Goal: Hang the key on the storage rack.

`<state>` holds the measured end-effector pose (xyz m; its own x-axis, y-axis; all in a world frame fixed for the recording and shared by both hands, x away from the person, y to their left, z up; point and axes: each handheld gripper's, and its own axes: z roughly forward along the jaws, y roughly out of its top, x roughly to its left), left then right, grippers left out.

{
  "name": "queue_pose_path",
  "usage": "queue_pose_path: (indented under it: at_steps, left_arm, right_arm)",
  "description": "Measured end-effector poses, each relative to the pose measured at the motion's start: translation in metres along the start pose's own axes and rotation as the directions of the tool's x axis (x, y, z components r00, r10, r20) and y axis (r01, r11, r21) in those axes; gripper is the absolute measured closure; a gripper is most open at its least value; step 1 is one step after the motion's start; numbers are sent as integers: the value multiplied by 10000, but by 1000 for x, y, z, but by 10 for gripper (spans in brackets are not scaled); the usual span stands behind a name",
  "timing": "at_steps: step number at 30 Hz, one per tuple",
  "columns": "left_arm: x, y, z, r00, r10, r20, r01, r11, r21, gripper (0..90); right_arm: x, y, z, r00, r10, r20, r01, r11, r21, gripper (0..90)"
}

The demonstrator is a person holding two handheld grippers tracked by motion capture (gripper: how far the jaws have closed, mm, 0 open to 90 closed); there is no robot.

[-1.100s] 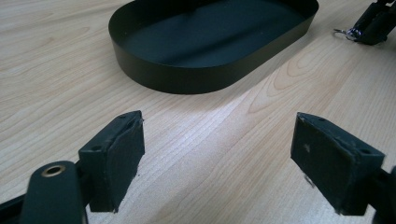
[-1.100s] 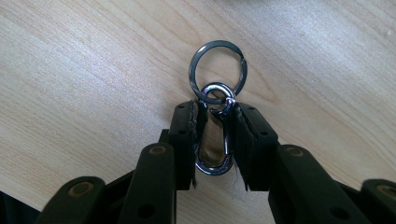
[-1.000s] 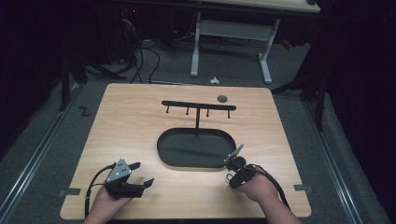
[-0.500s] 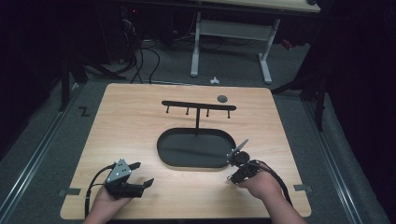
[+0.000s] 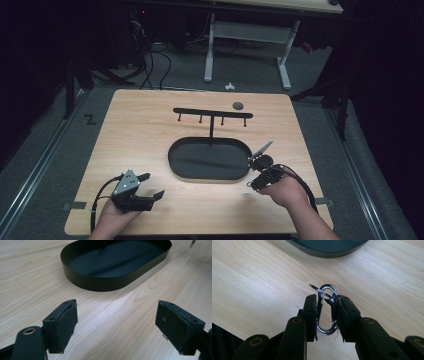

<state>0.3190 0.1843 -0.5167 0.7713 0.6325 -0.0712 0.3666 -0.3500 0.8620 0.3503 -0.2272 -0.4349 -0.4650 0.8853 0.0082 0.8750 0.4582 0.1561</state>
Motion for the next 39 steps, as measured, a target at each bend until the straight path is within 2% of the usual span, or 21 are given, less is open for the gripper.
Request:
queue_pose_path:
  at_steps: [9,11,14,19,21,28,39]
  left_arm:
    - [1,0,0,10000,0,30,0,10000,9,184]
    - [0,0,0,10000,-2,30,2,10000,8,184]
    - [1,0,0,10000,-2,55,2,10000,8,184]
    - [1,0,0,10000,2,72,-2,10000,29,184]
    - [1,0,0,10000,-10,57,10,10000,-3,184]
    - [1,0,-1,9999,-63,152,64,9999,-82,184]
    - [1,0,-2,9999,-67,149,69,9999,-131,183]
  right_arm:
    - [-5,8,-19,9997,232,-53,-233,9995,-204,706]
    - [-7,10,-22,9999,139,-12,-139,9995,-283,706]
    - [-8,13,-27,9992,394,-43,-395,9989,-270,706]
    - [-11,18,-37,9986,500,-145,-506,9976,-477,706]
    - [-12,21,-43,9992,396,-51,-398,9976,-572,706]
    - [-14,33,-65,9988,495,42,-489,9944,-934,706]
    - [-21,46,-82,9981,597,121,-577,9900,-1284,707]
